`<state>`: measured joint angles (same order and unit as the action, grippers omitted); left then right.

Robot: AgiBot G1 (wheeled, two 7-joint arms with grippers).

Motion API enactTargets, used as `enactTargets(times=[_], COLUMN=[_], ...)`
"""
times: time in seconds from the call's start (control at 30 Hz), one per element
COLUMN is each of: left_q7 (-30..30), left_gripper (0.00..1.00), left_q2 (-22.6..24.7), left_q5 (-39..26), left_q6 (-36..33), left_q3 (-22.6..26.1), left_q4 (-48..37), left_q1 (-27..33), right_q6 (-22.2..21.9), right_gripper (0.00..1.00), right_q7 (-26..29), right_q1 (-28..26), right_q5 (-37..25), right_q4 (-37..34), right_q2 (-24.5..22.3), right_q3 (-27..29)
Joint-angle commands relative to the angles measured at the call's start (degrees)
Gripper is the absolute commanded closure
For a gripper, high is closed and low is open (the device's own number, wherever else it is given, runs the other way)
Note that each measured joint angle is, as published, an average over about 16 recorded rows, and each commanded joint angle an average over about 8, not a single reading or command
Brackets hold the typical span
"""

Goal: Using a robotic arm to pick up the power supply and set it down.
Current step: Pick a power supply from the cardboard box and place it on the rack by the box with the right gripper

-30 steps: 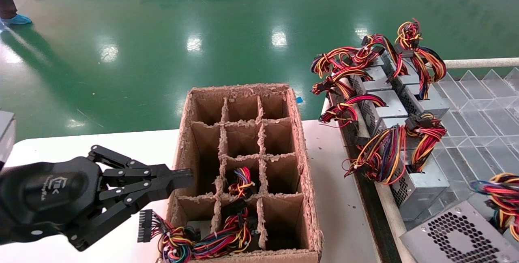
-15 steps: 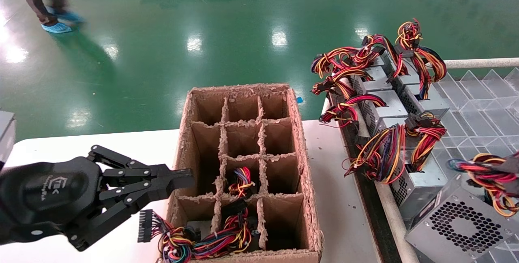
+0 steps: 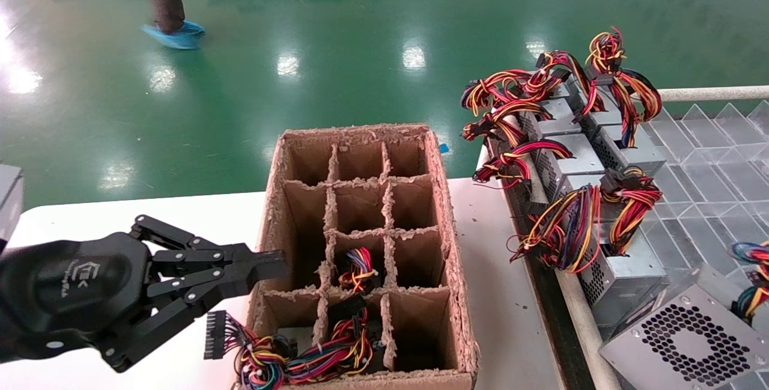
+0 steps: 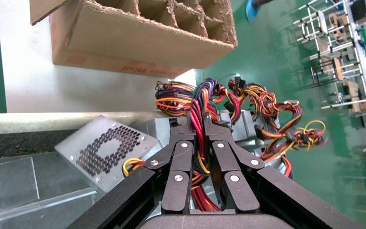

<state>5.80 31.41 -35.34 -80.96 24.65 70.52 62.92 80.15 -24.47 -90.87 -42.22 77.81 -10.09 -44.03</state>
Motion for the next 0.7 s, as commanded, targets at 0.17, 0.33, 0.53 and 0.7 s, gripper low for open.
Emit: enactTargets(times=[0.17,0.33,0.53,0.7], left_q7=[0.0,0.0,0.0,0.0], left_gripper=[1.00,1.00,1.00,1.00], left_q2=[0.0,0.0,0.0,0.0], left_q5=[0.0,0.0,0.0,0.0], left_q6=[0.0,0.0,0.0,0.0], left_q3=[0.0,0.0,0.0,0.0], left_q4=[0.0,0.0,0.0,0.0], left_q1=[0.0,0.0,0.0,0.0], right_q6=[0.0,0.0,0.0,-0.4], right_gripper=[1.00,1.00,1.00,1.00], right_q7=[-0.1,-0.1,0.0,-0.3], right_q1=[-0.4,-0.8,-0.6,0.0], right_q5=[0.7,1.2,1.8,2.2], right_q4=[0.0,0.0,0.1,0.1], right_q2=[-1.9,-2.9,-2.4,-0.3], right_q3=[-0.3,-0.2,-0.9,-1.8])
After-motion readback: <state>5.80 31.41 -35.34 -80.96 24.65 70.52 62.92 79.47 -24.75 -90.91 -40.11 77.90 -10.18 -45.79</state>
